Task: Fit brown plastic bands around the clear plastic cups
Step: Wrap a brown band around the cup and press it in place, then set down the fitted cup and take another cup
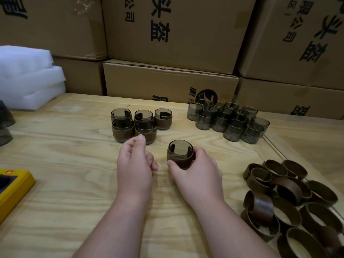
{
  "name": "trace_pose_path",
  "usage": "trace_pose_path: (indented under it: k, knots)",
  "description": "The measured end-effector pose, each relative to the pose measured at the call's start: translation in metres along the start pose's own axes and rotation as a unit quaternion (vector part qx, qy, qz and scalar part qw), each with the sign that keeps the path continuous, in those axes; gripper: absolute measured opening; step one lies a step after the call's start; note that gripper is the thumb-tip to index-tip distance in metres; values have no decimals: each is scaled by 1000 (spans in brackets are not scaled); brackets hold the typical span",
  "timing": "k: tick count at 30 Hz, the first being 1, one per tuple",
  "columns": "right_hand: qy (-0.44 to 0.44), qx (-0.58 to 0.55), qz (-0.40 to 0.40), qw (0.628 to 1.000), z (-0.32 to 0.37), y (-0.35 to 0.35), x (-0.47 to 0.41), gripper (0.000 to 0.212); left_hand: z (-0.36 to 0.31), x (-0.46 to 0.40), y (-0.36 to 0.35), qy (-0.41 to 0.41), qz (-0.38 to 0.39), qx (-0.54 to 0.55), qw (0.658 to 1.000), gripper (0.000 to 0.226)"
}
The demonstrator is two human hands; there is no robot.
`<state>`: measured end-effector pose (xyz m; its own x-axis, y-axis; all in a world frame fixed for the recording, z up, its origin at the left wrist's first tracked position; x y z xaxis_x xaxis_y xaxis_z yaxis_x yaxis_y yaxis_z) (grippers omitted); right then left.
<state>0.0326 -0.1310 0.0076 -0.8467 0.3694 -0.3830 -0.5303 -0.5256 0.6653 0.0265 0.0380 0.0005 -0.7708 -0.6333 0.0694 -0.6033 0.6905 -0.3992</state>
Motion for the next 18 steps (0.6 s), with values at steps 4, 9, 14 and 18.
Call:
trace_pose_path:
  k: [4,9,14,18]
  knots:
    - [-6,33,-1,999,5,-17,-20,61,2,-3,0,6,-3,15,1000,10]
    - [-8,55,-1,998,13,-39,-43,66,3,-4,-1,11,4,19,1000,24]
    - [2,44,6,999,23,-53,-57,75,3,-3,-1,16,2,21,1000,27]
    - [-2,6,24,1000,25,-59,-63,82,3,-2,-1,20,-4,29,999,13]
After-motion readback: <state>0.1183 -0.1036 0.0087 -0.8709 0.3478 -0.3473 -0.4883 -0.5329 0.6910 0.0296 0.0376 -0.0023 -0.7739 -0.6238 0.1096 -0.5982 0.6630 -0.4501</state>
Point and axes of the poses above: each hand's wrist, its own x-axis away from the middle knuckle, its own y-axis out of the back of the hand, z = x × y, the point moved 6 cm from there along -x, towards the middle knuckle, and after that the axes turned 12 degrees about -z, right-handed, at the moved point
